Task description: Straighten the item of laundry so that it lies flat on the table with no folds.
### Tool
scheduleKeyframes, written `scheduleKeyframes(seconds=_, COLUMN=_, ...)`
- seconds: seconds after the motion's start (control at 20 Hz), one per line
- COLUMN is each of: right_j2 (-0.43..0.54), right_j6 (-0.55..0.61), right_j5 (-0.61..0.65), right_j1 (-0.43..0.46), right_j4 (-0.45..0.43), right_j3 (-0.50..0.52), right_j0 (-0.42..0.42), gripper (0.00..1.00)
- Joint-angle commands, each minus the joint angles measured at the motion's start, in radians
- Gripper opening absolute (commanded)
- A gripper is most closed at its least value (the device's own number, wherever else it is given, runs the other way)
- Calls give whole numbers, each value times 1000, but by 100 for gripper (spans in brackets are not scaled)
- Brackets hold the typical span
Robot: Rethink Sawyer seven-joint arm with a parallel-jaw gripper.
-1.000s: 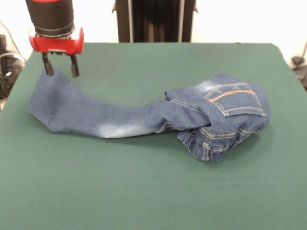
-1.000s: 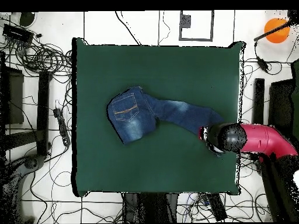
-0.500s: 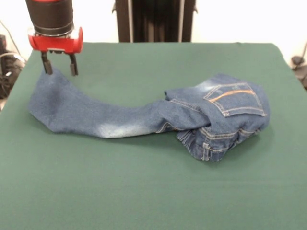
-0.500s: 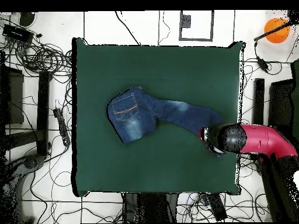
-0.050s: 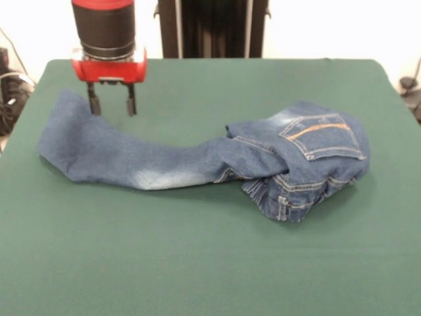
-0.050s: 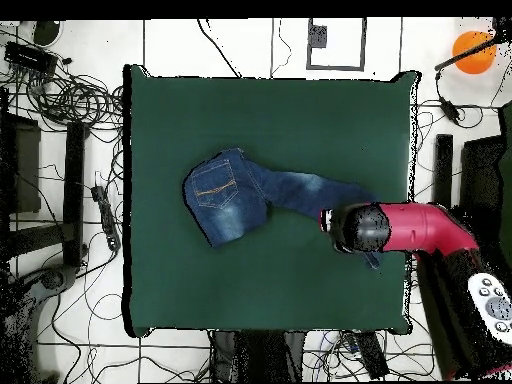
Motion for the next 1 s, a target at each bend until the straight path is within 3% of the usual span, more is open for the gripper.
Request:
scheduleKeyframes(seconds=0.05, right_j2=-29, right_j6=181, right_j5=-58, right_j1=108, right_j4=49, right_j3=-22, right_j0=84, gripper=100)
scheduleKeyframes(seconds=0.65, right_j2=-90, right_j6=191, right_j5=-37, right_j1=117, right_j4=117, right_j3=-62, right_j0=160, gripper=100)
scheduleKeyframes(seconds=1.0, right_j2=-121, right_j6=200, right_j5=36, right_j1=111, right_j4=174, right_j3=-120, right_j0=227, gripper=100)
